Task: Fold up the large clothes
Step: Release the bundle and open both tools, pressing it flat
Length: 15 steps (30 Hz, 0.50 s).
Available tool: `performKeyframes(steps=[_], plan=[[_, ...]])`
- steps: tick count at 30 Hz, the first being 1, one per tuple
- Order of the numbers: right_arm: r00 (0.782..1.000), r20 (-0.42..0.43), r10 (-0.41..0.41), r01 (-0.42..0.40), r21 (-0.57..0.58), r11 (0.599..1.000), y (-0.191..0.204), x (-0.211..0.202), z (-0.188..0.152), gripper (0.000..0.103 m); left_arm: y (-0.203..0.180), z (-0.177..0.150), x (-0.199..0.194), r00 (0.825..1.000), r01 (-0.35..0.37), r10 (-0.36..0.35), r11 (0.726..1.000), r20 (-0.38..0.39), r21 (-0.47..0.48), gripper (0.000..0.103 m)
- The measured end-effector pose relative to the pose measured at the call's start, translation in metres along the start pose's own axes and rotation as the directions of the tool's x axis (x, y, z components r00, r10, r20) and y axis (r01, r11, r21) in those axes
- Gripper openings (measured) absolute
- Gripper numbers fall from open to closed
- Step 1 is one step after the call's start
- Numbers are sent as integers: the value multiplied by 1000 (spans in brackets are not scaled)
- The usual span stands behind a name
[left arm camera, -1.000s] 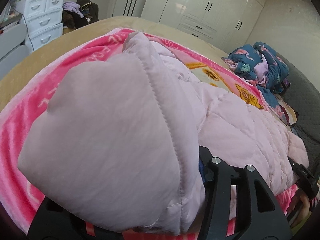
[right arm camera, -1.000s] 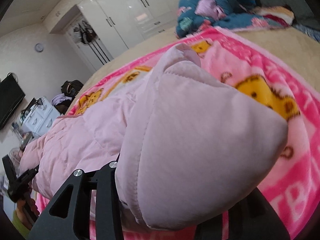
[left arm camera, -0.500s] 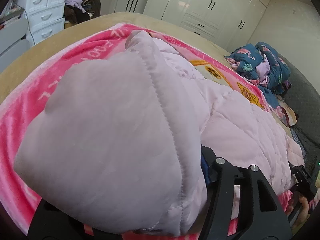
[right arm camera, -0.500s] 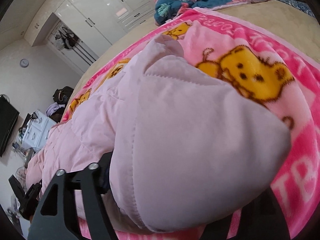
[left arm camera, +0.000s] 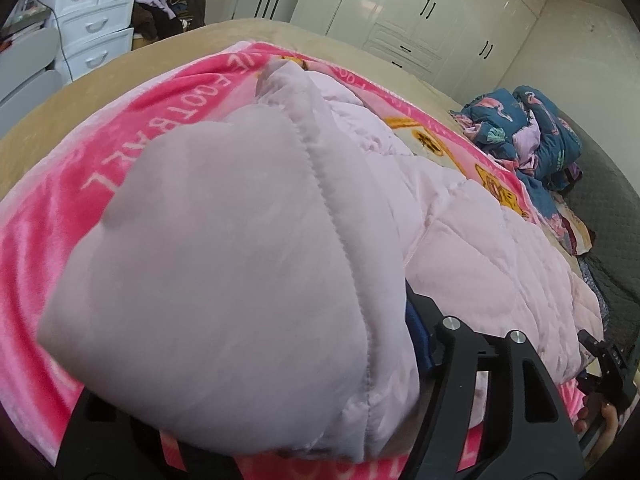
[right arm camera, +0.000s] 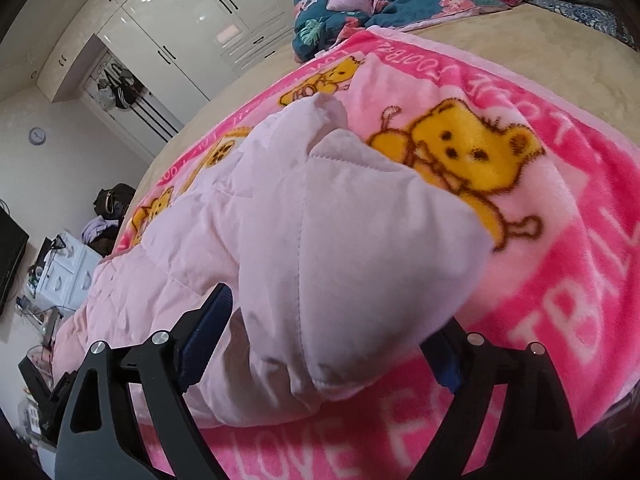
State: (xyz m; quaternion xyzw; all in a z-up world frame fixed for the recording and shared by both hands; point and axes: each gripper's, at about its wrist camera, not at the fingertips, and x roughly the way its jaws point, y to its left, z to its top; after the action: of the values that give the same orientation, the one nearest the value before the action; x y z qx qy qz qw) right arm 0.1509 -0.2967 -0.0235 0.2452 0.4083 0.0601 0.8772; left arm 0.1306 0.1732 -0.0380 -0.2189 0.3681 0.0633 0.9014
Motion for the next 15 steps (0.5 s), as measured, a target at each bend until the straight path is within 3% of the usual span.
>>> performKeyframes(steps=[4, 8, 15], plan=[[1000, 8, -10, 10, -12, 1000, -1, -9, -3, 87, 1, -1, -6, 1000, -19, 19, 1000, -5, 1, 72], [998, 50, -37, 39, -43, 998, 0, -23, -6, 99, 3, -4, -16, 998, -55, 55, 998, 3, 8, 92], [992, 113, -62, 69, -66, 995, -7, -48, -13, 99, 13, -12, -38, 995, -88, 87, 996, 42, 8, 94]])
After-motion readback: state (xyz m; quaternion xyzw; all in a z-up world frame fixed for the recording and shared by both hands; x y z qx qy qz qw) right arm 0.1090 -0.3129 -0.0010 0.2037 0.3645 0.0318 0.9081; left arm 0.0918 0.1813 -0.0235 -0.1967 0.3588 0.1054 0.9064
